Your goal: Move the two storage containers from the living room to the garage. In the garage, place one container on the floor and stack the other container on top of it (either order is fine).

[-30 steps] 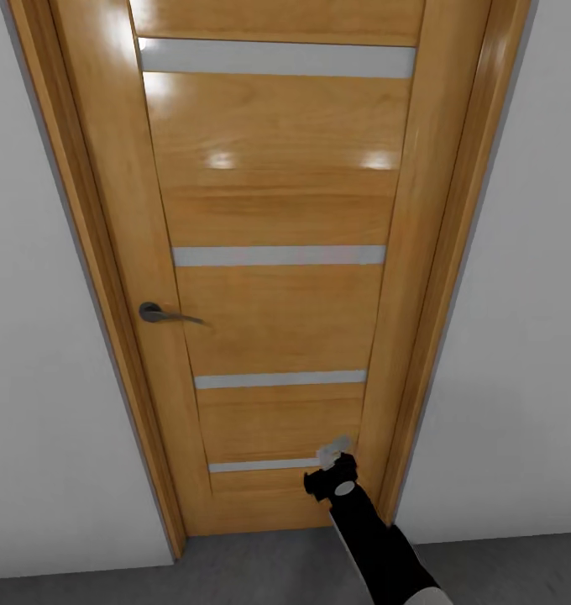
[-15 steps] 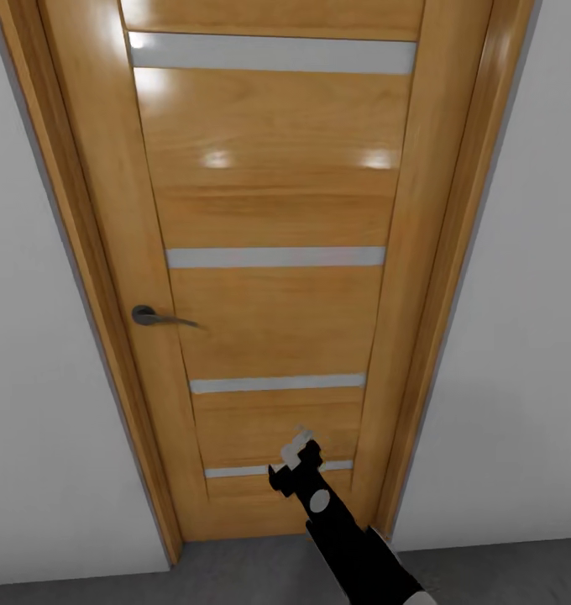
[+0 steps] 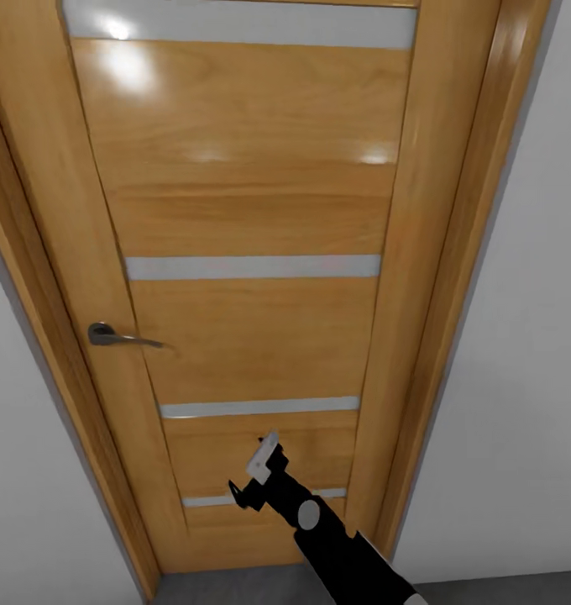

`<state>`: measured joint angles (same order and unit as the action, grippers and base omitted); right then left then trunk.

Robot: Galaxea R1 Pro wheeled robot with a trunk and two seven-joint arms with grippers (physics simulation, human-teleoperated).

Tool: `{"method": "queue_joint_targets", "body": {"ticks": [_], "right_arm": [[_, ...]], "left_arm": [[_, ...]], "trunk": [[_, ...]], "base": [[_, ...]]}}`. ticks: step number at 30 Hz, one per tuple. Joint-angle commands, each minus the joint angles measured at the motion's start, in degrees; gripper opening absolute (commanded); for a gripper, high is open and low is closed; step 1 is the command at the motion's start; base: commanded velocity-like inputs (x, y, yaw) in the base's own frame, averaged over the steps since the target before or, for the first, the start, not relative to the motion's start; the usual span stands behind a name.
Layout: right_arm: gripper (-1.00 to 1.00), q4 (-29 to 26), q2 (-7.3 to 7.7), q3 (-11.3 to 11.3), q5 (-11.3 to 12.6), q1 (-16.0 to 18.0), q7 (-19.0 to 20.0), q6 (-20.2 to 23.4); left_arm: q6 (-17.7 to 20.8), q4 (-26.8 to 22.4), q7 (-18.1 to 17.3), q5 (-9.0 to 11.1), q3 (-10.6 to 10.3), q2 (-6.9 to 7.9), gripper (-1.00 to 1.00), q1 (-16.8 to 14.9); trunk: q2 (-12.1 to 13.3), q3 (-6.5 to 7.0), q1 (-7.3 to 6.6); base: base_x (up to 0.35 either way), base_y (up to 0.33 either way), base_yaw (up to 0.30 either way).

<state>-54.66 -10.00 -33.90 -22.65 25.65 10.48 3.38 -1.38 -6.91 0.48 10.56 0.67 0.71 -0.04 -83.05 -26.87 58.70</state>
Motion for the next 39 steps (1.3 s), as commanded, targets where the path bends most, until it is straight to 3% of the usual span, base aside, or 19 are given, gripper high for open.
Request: {"method": "queue_joint_targets", "body": {"ticks": [1, 7, 10, 15, 19, 21, 22, 24, 25, 31, 39], "right_arm": [[1.00, -0.2, 0.00, 0.0, -1.9, 0.0, 0.7, 0.0], [1.00, -0.4, 0.00, 0.0, -6.4, 0.1, 1.5, -0.3], [1.00, -0.4, 0.00, 0.1, -6.8, 1.0, 0.9, 0.0], [1.00, 0.7, 0.00, 0.1, -6.5, 5.3, 0.1, 0.7], [1.00, 4.9, 0.00, 0.1, -6.0, 11.3, -4.1, 3.1], [1.00, 8.8, 0.00, 0.0, -4.8, 15.5, -5.9, 3.5], [1.00, 12.5, 0.00, 0.0, -1.8, 19.6, -8.0, 3.7], [1.00, 14.1, 0.00, 0.0, 0.6, 21.5, -8.8, 3.7], [1.00, 15.5, 0.00, 0.0, 4.9, 23.8, -9.6, 3.6], [1.00, 16.0, 0.00, 0.1, 6.9, 24.4, -9.8, 3.1], [1.00, 16.0, 0.00, 0.1, 7.3, 24.5, -9.8, 3.0]], "left_arm": [[-0.1, 0.0, 0.0, 0.3, 0.0, 0.00, 1.00, 0.0], [-0.2, 0.0, 0.0, 0.3, 0.0, 0.00, 1.00, 0.0], [-0.2, 0.0, 0.0, 0.3, 0.0, 0.00, 1.00, 0.0], [-0.2, 0.0, 0.0, 0.3, 0.0, 0.00, 1.00, 0.0], [-0.2, 0.0, 0.0, 0.3, 0.0, 0.00, 1.00, 0.0], [-0.2, -0.1, 0.0, 0.3, 0.0, 0.00, 1.00, 0.0], [-0.2, -0.1, 0.0, 0.3, 0.0, 0.00, 1.00, 0.0], [-0.2, -0.1, 0.0, 0.3, 0.0, 0.00, 1.00, 0.0], [-0.2, -0.1, 0.0, 0.3, 0.0, 0.00, 1.00, 0.0], [-0.2, -0.3, 0.0, 0.3, 0.0, -0.12, 1.00, 0.0], [-0.2, -0.4, 0.0, 0.3, 0.0, -0.10, 1.00, 0.0]], "trunk": [[0.0, -0.06, 0.03], [0.0, -0.06, 0.03], [0.0, -0.06, 0.03], [0.0, -0.06, 0.03], [0.0, -0.06, 0.03], [0.0, -0.06, 0.03], [0.0, -0.06, 0.03], [0.0, -0.06, 0.03], [0.0, -0.06, 0.03], [0.0, -0.06, 0.03], [0.0, -0.06, 0.03]], "base": [[0.285, -0.130, 0.000], [0.237, -0.096, 0.000], [0.019, -0.007, 0.000], [0.004, -0.001, 0.000], [0.000, 0.000, 0.000], [0.000, 0.000, 0.000], [0.000, 0.000, 0.000], [0.000, 0.000, 0.000], [0.000, 0.000, 0.000], [0.000, 0.054, 0.000], [0.000, 0.258, 0.000]]}}
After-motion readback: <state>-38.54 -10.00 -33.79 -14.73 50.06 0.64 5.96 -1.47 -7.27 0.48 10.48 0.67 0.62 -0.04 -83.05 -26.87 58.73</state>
